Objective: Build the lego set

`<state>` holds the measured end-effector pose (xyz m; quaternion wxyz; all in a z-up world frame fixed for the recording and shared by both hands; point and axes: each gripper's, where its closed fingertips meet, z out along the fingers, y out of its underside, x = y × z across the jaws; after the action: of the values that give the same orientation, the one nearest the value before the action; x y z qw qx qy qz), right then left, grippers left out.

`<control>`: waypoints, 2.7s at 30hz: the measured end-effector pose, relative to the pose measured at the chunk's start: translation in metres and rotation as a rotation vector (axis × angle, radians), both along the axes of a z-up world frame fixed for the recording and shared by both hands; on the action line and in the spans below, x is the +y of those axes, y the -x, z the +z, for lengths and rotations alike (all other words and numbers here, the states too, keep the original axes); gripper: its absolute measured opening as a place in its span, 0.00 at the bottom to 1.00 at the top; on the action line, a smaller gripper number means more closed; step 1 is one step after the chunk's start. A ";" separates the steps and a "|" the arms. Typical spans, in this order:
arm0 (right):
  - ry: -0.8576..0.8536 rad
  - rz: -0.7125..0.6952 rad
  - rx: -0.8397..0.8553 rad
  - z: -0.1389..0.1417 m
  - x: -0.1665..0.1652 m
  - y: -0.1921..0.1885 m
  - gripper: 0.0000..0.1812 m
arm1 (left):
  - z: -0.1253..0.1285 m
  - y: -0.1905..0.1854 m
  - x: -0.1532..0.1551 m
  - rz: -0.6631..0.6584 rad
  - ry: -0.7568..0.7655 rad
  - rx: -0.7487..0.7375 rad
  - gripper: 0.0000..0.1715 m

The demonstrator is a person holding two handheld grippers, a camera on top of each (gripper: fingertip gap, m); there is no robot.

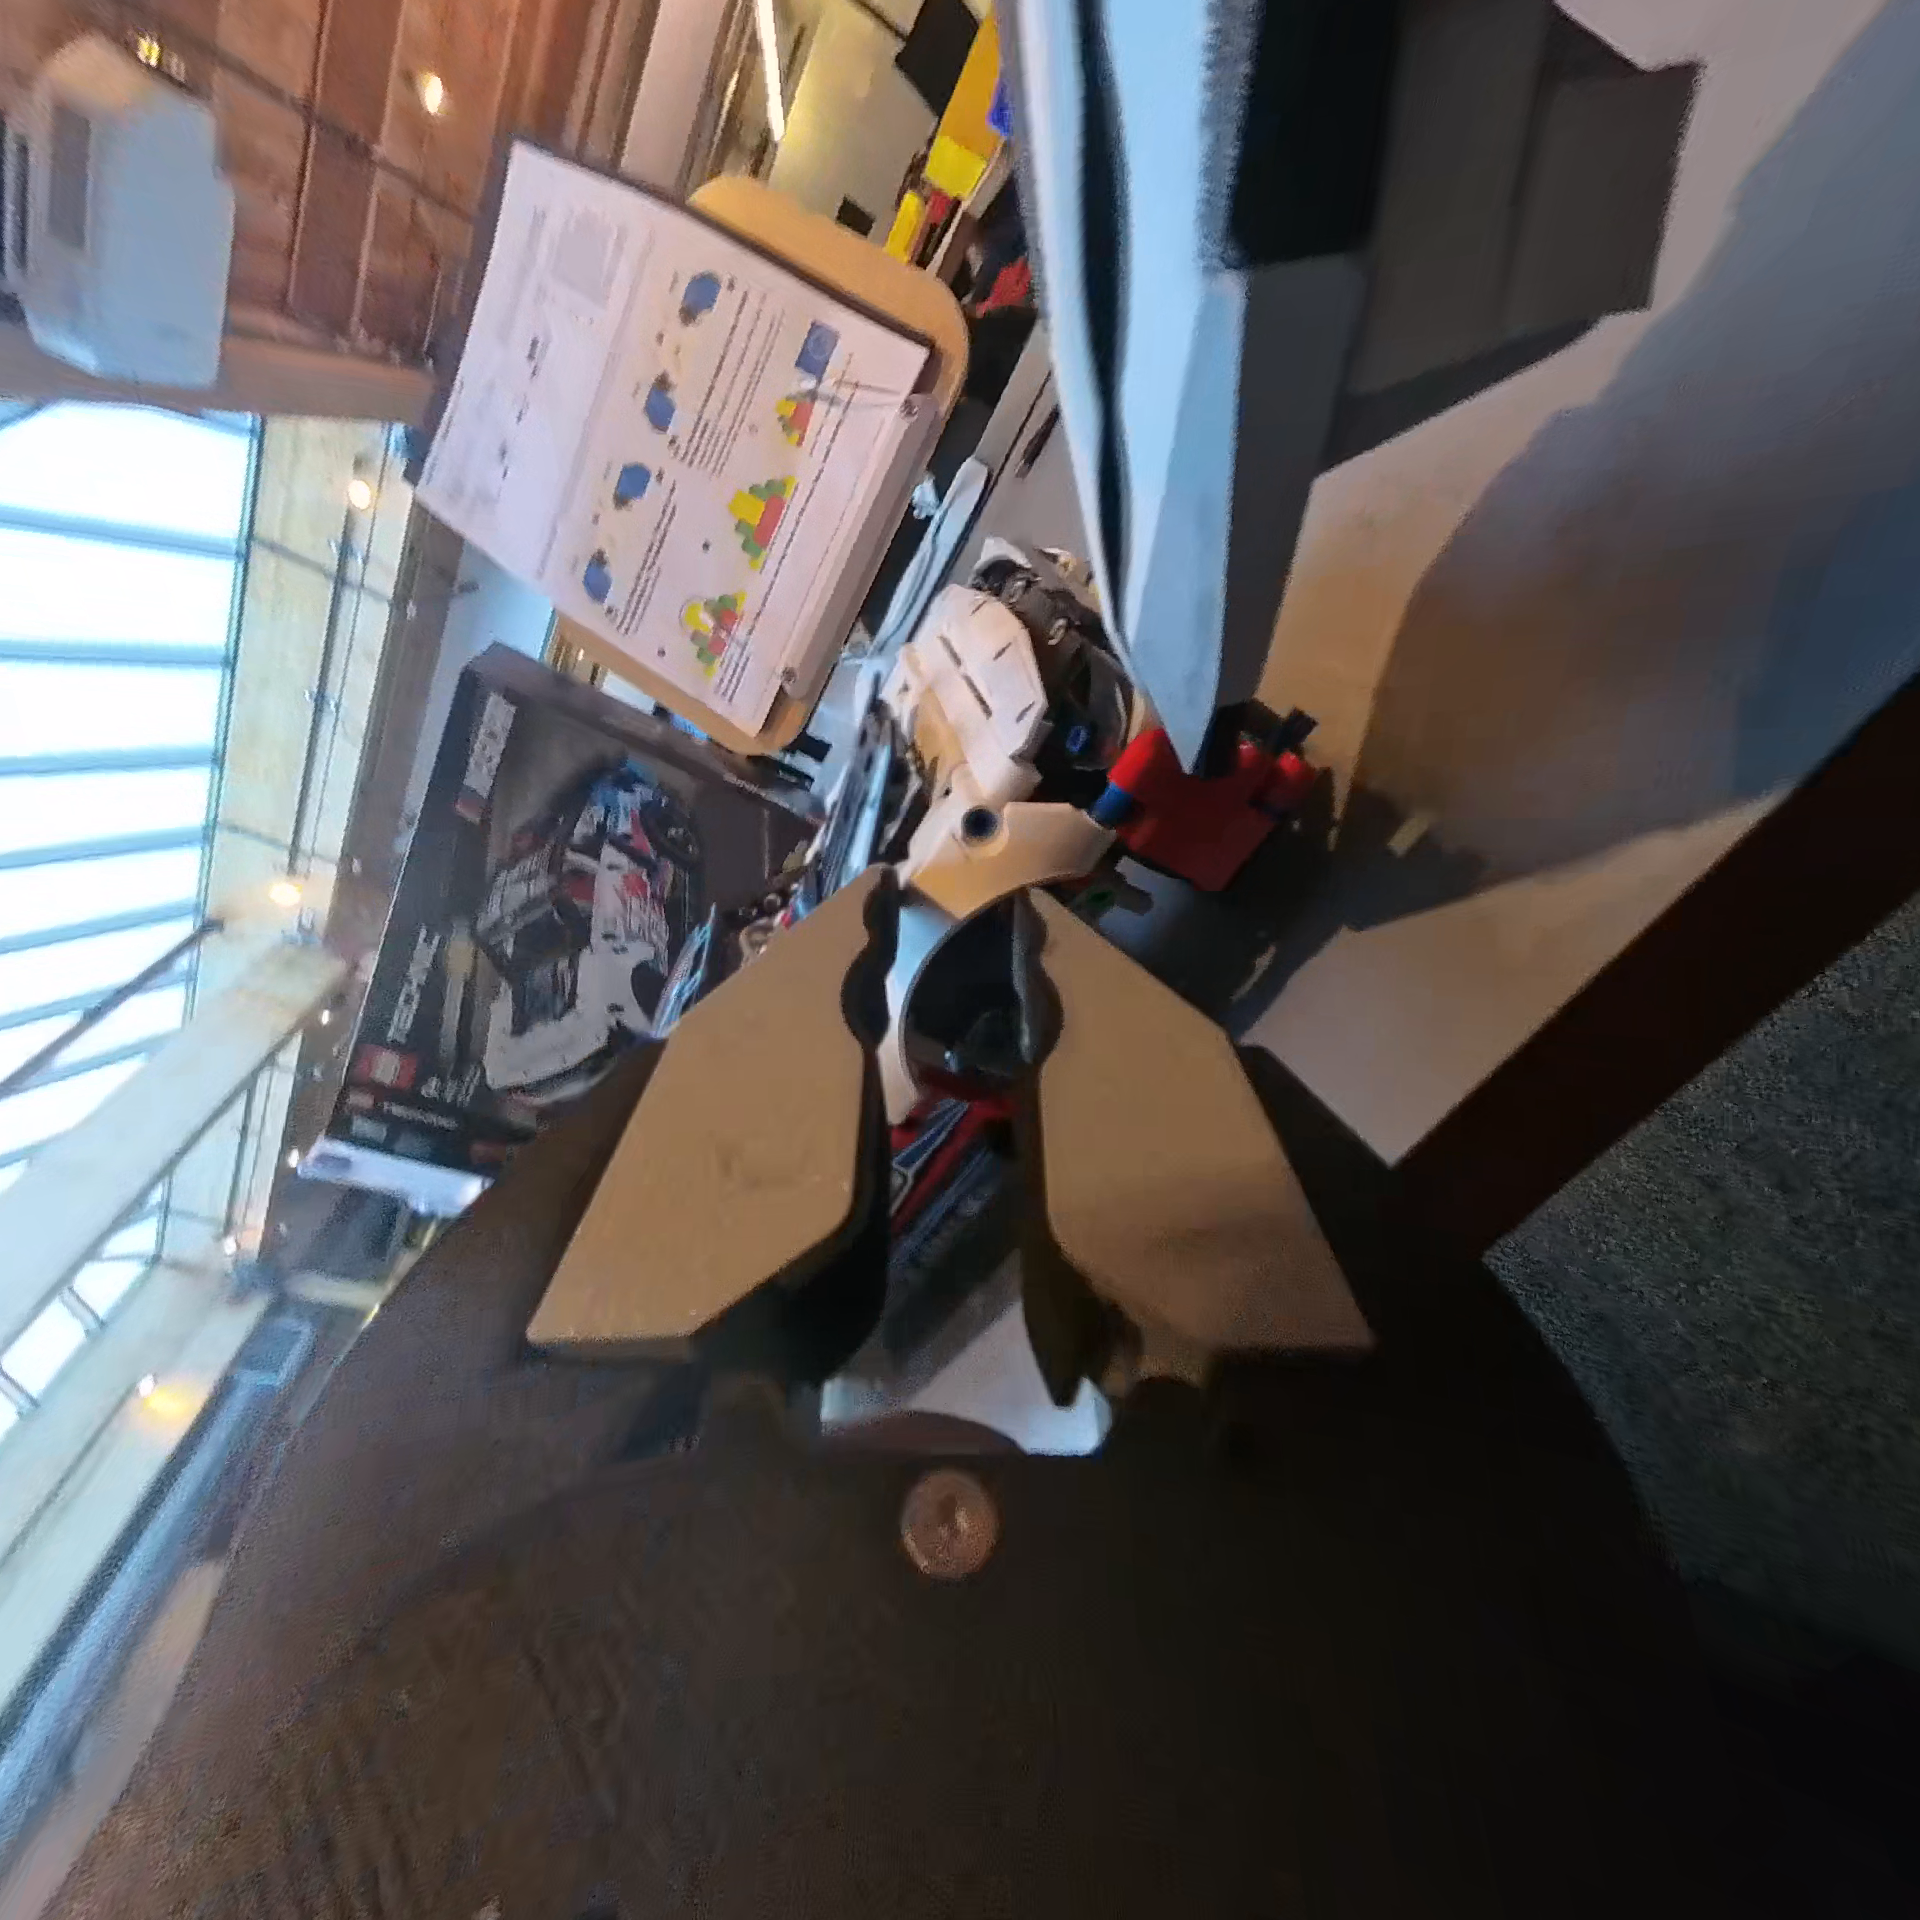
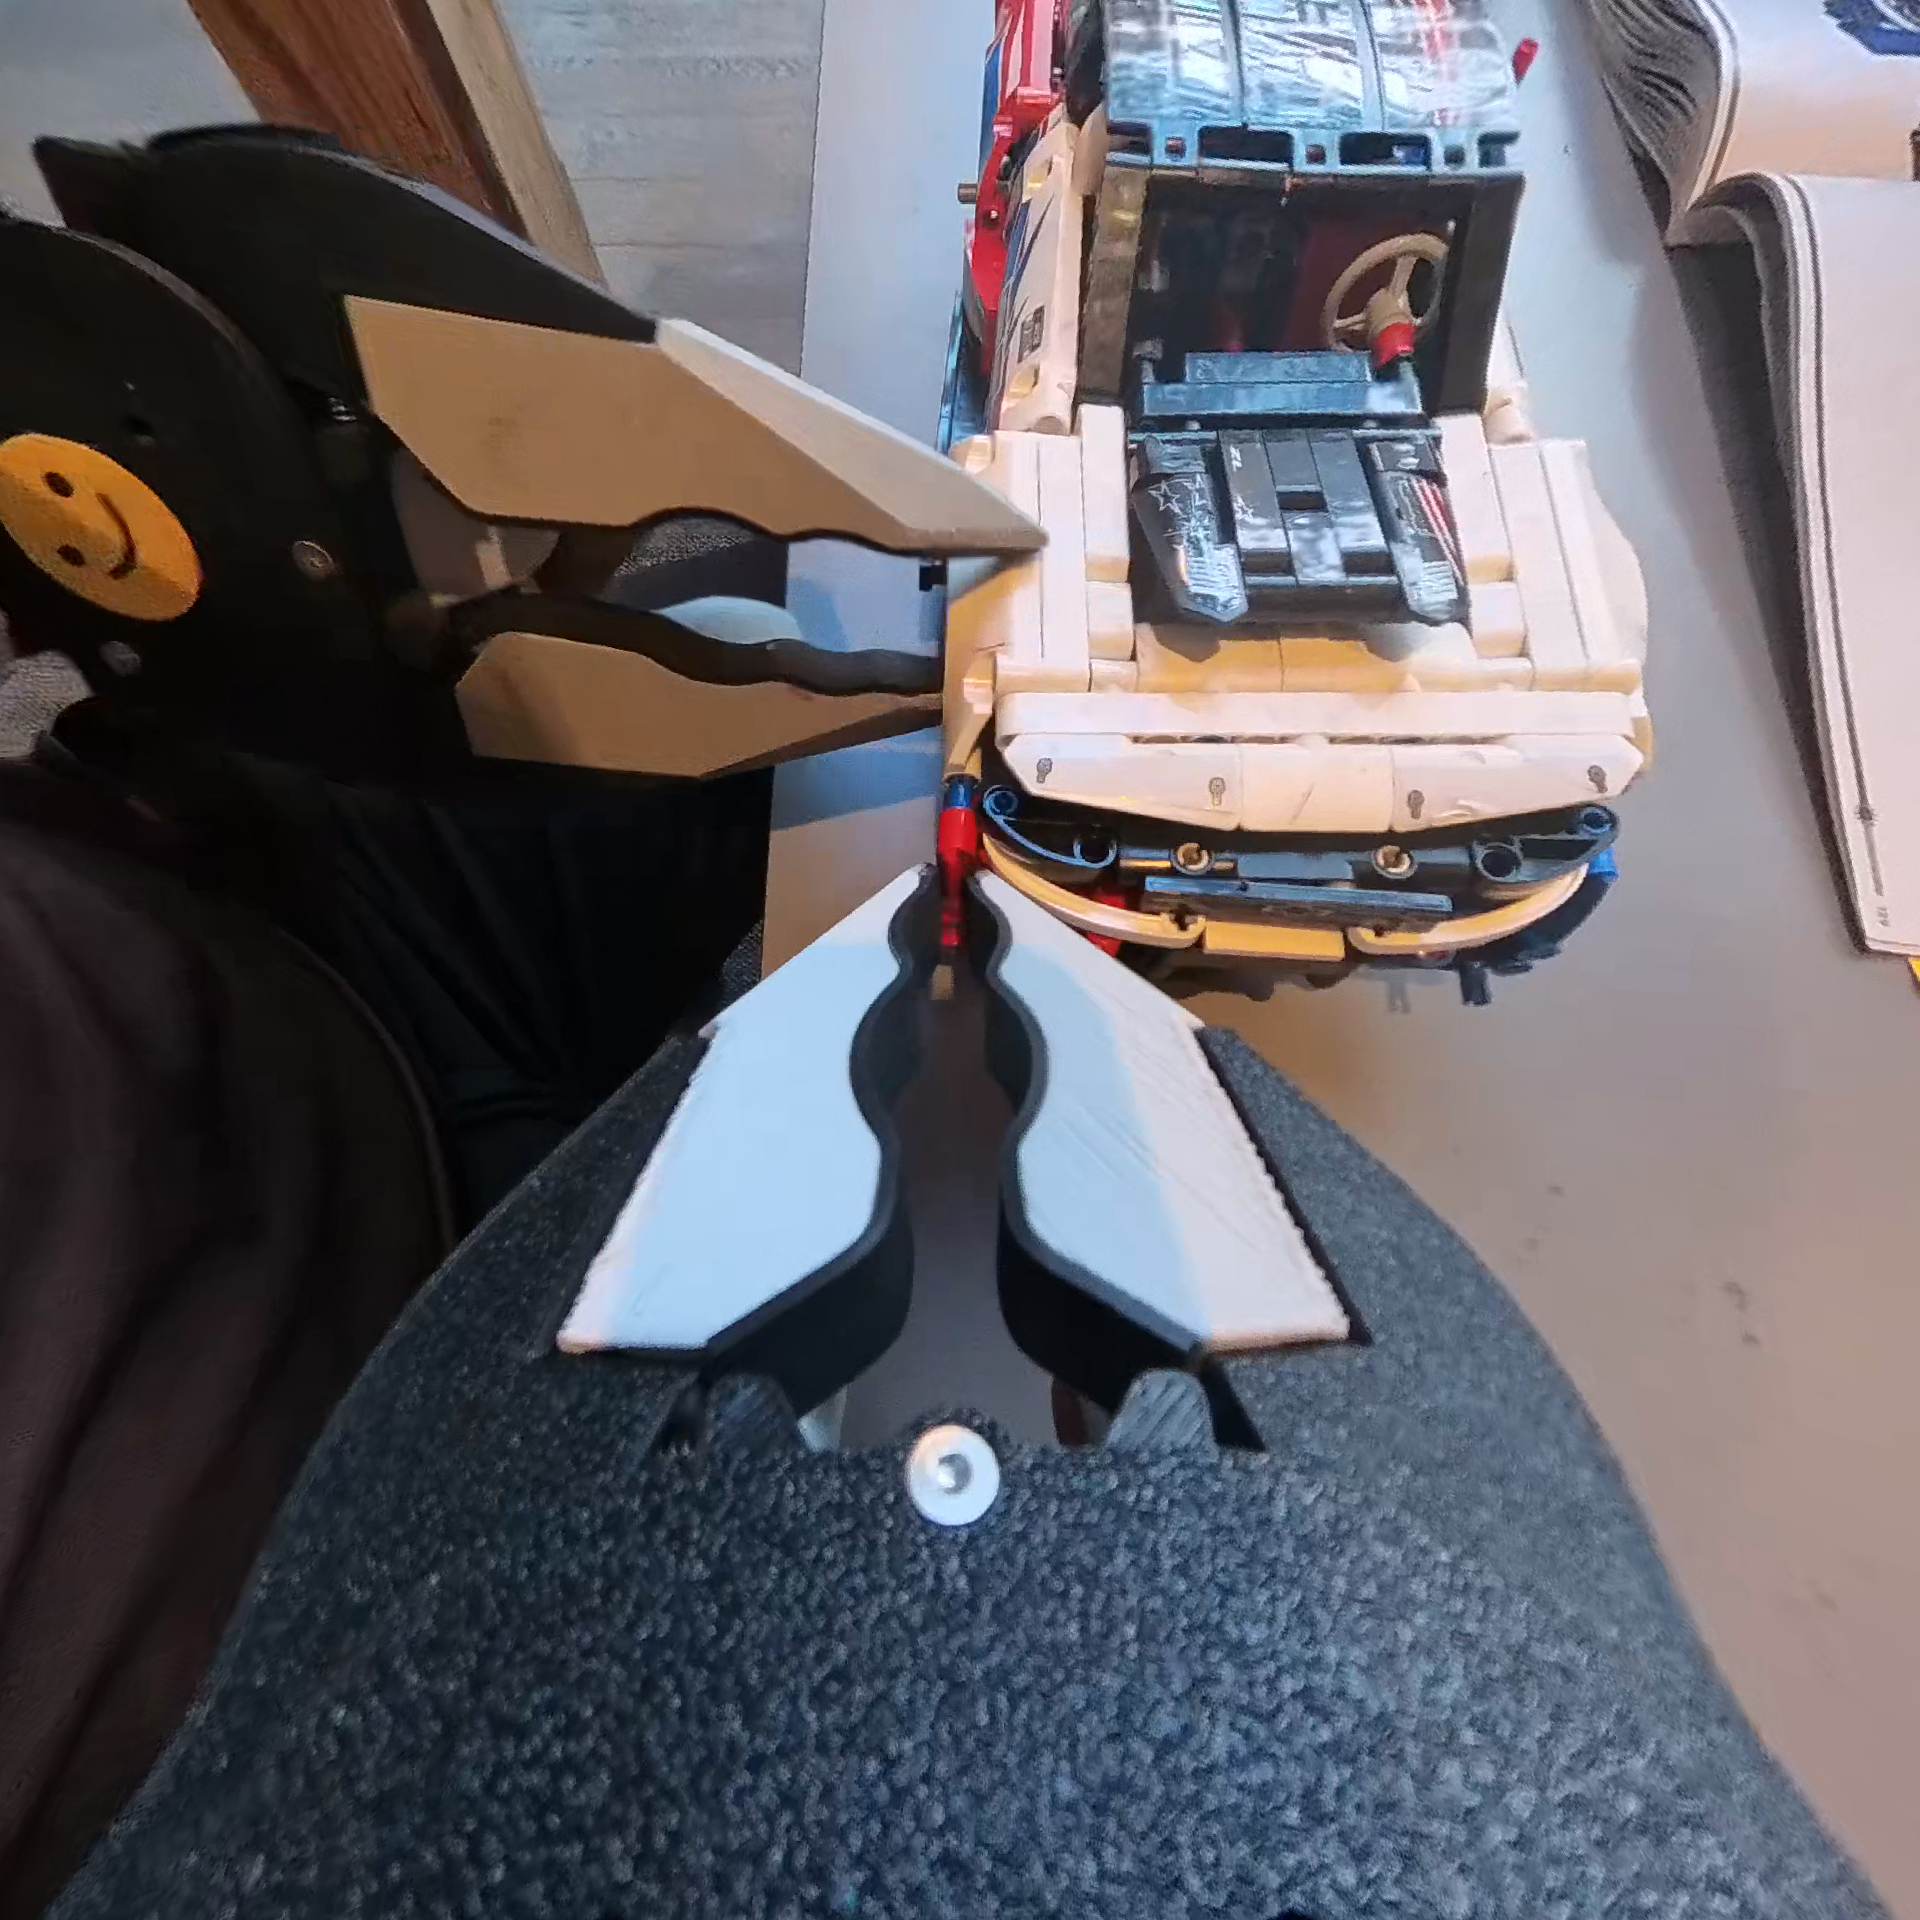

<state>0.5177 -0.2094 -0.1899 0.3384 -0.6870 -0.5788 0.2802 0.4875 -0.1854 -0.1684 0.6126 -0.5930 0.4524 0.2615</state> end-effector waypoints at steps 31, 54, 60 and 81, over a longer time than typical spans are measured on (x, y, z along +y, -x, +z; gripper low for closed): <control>-0.005 0.124 0.029 0.003 -0.001 0.000 0.01 | -0.012 -0.026 -0.018 -0.100 0.680 -0.990 0.12; -0.054 0.122 0.013 0.004 0.000 0.000 0.01 | 0.000 -0.017 -0.006 0.006 0.753 -1.532 0.08; -0.045 0.123 0.002 0.003 0.000 0.000 0.01 | -0.001 -0.018 -0.006 0.025 0.752 -1.586 0.06; -0.030 0.167 -0.081 0.000 0.001 0.000 0.00 | -0.004 -0.019 -0.007 -0.043 0.675 -1.710 0.06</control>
<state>0.5179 -0.2089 -0.1900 0.3004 -0.6420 -0.6514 0.2707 0.5067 -0.1921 -0.1723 0.5377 -0.7234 -0.0912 -0.4234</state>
